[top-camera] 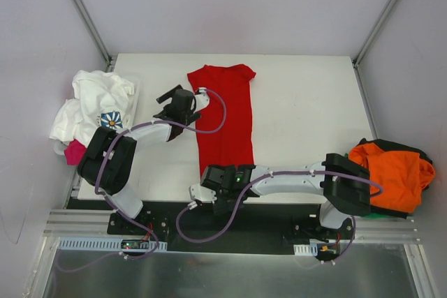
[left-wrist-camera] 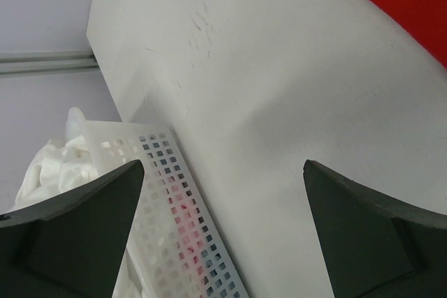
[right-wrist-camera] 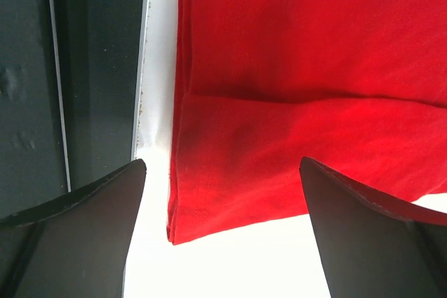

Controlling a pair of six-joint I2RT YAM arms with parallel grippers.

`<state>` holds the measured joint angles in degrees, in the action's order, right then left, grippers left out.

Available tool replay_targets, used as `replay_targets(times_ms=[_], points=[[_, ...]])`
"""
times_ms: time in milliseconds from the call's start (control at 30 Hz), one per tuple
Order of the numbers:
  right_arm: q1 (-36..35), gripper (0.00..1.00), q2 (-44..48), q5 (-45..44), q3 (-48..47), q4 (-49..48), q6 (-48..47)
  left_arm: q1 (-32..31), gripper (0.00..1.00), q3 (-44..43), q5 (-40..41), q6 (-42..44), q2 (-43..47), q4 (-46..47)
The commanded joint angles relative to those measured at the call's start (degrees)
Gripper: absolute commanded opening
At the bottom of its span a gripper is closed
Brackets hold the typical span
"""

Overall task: Fold and stack the t-shirts
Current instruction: Grab the bottom of the folded rectangular tshirt with right arm

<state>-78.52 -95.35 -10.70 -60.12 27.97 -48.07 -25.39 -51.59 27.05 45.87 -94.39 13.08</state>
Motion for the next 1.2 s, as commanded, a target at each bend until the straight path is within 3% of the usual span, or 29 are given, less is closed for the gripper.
replay_targets(times_ms=[0, 1100, 1167], points=[[0.9, 0.96, -0.8, 2.2, -0.4, -1.0, -1.1, 0.6, 0.99, 0.8, -1.3, -0.5, -0.7, 1.9], [7.9, 0.99, -6.8, 12.5, -1.1, -2.7, -4.7, 0.6, 0.99, 2.1, -1.4, -0.1, -0.8, 2.3], [8.6, 0.94, -7.0, 13.4, -1.1, -2.9, -4.7, 0.7, 0.99, 2.2, -1.3, -0.1, -0.4, 2.3]])
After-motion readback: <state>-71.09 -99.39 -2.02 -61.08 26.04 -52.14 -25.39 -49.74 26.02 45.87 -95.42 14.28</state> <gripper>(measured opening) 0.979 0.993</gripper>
